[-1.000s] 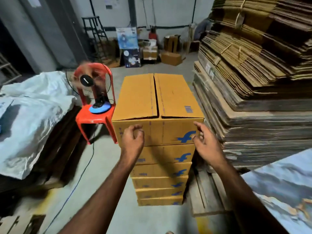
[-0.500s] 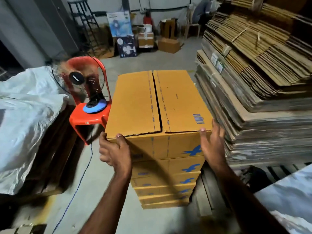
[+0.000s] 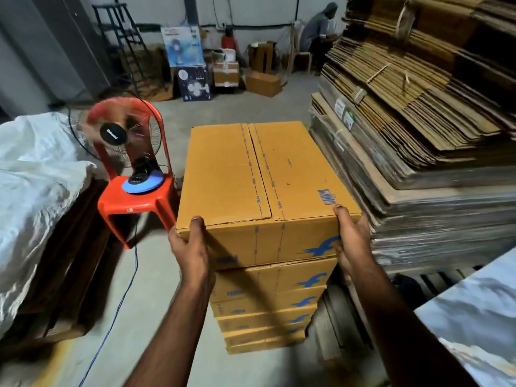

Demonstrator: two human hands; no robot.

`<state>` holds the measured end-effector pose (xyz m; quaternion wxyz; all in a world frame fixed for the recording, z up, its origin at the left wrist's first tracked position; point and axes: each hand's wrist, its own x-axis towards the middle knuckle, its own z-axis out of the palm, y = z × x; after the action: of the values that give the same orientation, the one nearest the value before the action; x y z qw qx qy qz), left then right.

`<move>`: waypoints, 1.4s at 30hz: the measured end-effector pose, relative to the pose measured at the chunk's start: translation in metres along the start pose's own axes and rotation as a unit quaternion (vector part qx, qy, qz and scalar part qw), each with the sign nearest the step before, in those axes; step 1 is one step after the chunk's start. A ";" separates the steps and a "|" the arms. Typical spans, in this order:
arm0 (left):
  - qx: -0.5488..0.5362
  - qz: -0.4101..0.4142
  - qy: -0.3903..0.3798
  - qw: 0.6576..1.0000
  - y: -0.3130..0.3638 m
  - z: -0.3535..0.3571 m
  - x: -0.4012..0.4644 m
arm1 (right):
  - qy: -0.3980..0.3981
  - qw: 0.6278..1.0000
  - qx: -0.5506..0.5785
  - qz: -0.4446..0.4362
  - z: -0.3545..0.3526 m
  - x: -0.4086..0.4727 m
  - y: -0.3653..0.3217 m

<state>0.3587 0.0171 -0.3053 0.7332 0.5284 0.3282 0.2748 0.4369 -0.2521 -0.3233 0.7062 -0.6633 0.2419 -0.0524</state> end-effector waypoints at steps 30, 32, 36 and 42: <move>-0.012 -0.001 -0.215 0.976 0.019 0.051 -0.261 | 0.442 0.876 0.029 -0.189 -0.301 -0.245 -0.046; 0.007 -0.004 -0.220 0.975 0.008 0.054 -0.293 | 0.451 0.874 0.026 -0.181 -0.337 -0.255 -0.039; 0.036 -0.003 -0.253 0.967 -0.007 0.062 -0.367 | 0.475 0.864 0.043 -0.161 -0.413 -0.271 -0.025; 0.064 -0.035 -0.340 0.938 -0.043 0.085 -0.458 | 0.523 0.840 0.051 -0.132 -0.509 -0.297 -0.002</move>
<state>0.1366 -0.3890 -0.2394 0.7746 0.6245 0.0947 0.0318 -0.0322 -0.5990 -0.2418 0.4936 -0.5260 0.4823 -0.4970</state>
